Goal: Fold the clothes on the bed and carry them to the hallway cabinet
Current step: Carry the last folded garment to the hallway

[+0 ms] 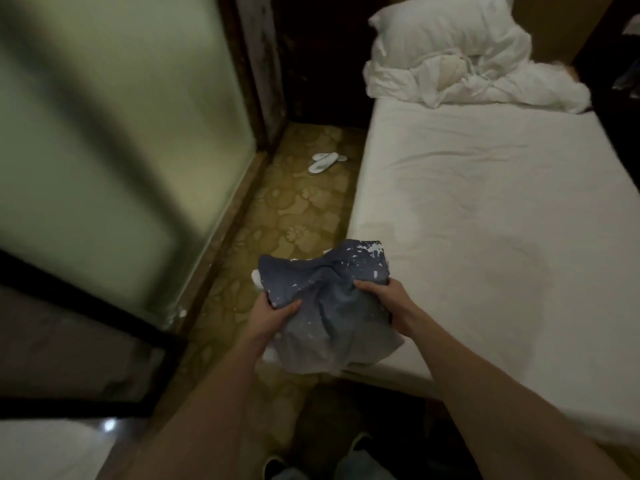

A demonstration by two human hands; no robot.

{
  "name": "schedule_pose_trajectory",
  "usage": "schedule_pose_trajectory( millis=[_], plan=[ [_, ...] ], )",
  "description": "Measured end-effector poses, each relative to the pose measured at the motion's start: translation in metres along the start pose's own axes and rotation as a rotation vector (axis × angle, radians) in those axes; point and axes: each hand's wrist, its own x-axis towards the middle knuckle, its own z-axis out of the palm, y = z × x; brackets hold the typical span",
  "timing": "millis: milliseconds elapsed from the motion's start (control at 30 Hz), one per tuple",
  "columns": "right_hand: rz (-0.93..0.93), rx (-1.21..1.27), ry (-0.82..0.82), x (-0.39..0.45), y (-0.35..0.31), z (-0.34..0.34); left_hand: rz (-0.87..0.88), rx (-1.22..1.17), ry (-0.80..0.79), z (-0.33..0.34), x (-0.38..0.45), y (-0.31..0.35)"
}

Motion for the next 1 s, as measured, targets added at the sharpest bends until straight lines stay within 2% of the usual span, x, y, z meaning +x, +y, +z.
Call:
schedule_pose_trajectory(
  millis=[300,567,800,1000],
  plan=[
    [-0.001,-0.13,-0.29,-0.048,-0.007,0.181,0.02,-0.198,0.286,-0.166,-0.094,-0.004],
    [-0.026,-0.278,-0.547,-0.123,0.029,0.363,-0.024,-0.293,0.533,-0.331,-0.213,-0.047],
    [-0.006,-0.415,-0.793,-0.189,0.078,0.509,-0.066,-0.333,0.74,-0.437,-0.322,-0.089],
    [0.016,-0.549,-0.984,-0.234,0.121,0.614,-0.09,-0.434,0.918,-0.499,-0.391,-0.124]
  ],
)
